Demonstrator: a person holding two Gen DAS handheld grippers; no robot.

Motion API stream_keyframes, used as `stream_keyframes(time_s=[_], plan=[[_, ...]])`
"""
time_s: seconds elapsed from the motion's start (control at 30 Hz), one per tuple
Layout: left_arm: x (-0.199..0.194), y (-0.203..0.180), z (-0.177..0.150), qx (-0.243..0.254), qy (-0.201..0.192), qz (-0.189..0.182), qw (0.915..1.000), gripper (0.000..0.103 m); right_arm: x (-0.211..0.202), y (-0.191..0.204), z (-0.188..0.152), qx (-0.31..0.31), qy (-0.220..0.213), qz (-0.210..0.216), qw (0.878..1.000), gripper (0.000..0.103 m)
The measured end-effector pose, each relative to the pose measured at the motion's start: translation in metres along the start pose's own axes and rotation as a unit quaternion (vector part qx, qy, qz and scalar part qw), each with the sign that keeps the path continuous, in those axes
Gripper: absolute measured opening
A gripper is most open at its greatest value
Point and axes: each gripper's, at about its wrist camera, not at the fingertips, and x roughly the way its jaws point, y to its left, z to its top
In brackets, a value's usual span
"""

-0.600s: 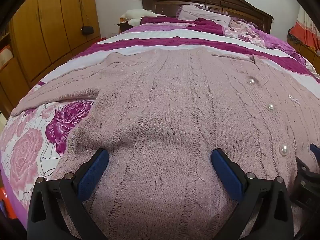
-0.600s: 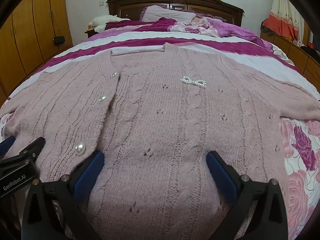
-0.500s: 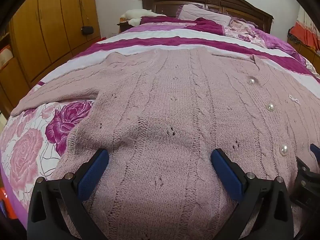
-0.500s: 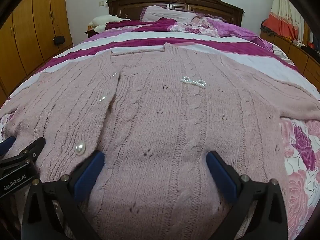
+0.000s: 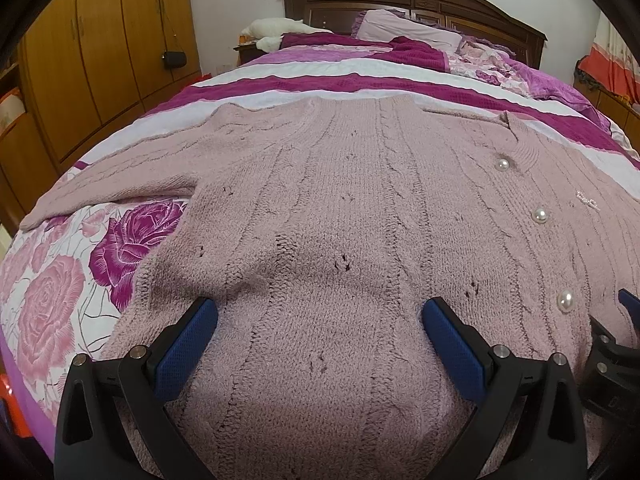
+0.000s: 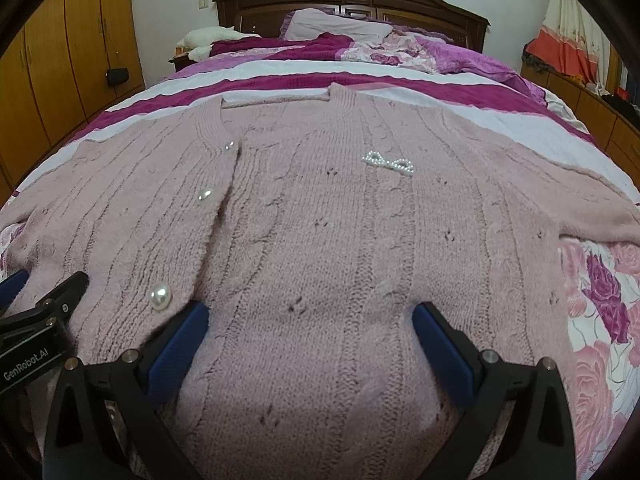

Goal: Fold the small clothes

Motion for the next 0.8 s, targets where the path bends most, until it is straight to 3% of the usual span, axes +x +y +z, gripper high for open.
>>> stream_keyframes(time_s=[0.8], plan=[[0.0001,-0.0005,-0.0001,-0.001,0.0,-0.001,1.0,0.086,0.0012,-0.0011,0.0005,0.002,0.009,0.001,1.0,0.103]])
